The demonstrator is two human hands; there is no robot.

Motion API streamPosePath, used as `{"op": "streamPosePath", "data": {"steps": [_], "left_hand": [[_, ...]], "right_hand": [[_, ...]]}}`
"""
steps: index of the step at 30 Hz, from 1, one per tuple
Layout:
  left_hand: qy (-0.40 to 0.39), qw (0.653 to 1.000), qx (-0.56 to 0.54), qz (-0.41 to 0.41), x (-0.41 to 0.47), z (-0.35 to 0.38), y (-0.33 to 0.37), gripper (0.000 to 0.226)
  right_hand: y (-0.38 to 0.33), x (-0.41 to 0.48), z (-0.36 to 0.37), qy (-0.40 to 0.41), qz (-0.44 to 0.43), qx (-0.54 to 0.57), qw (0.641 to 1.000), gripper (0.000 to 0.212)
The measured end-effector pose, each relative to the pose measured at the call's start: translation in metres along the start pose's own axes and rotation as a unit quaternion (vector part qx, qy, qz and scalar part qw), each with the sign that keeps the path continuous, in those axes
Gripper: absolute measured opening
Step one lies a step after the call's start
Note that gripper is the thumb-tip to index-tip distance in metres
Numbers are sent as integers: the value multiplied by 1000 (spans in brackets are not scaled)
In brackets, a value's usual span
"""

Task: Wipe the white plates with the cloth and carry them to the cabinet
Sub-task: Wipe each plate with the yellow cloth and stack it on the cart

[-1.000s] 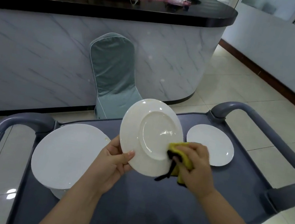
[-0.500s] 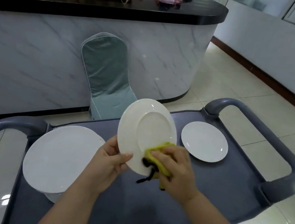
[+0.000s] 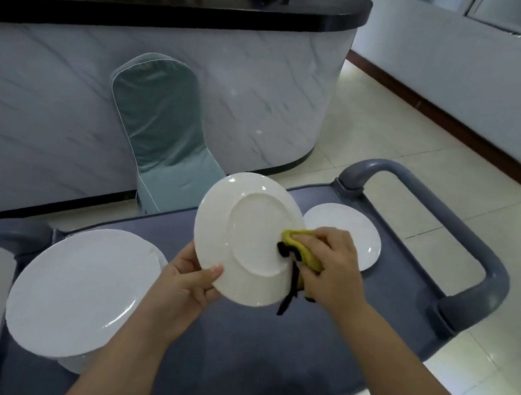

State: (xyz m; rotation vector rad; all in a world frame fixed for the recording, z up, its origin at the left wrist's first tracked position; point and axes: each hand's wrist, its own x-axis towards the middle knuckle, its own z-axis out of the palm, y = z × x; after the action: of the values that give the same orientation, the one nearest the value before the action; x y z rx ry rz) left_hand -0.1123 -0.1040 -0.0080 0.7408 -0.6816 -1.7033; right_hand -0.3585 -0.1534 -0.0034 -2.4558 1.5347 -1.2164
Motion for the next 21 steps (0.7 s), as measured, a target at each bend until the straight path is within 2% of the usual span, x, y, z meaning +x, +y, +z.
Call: {"op": "streamPosePath", "data": {"steps": [2, 4, 9, 11, 14, 16, 18, 20, 21], "left_hand": [[-26, 999, 31, -28, 4, 8, -8, 46], [-37, 997, 51, -41, 12, 19, -13, 48], [-2, 998, 64, -20, 40, 37, -10, 46], [23, 996, 91, -10, 54, 48, -14, 45], [63, 983, 173, 24, 83, 75, -22, 42], [90, 954, 281, 62, 109, 98, -29, 41], [99, 908, 396, 99, 138, 123, -41, 43], [74, 849, 507, 128, 165, 145, -56, 49], [60, 806, 570, 147, 178, 153, -64, 53]], "right_hand": [[5, 18, -1, 40, 83, -23, 995, 34], [-3, 26, 4, 50, 116, 1, 992, 35], [13, -26, 1, -48, 12, 52, 997, 48], [41, -40, -11, -49, 69, 44, 995, 45], [79, -48, -27, -10, 225, 15, 974, 36], [99, -49, -40, 15, 260, 16, 965, 32], [116, -49, -53, 22, 263, 21, 964, 32], [131, -49, -65, 18, 277, 24, 960, 32], [138, -49, -70, 18, 285, 24, 958, 32]]}}
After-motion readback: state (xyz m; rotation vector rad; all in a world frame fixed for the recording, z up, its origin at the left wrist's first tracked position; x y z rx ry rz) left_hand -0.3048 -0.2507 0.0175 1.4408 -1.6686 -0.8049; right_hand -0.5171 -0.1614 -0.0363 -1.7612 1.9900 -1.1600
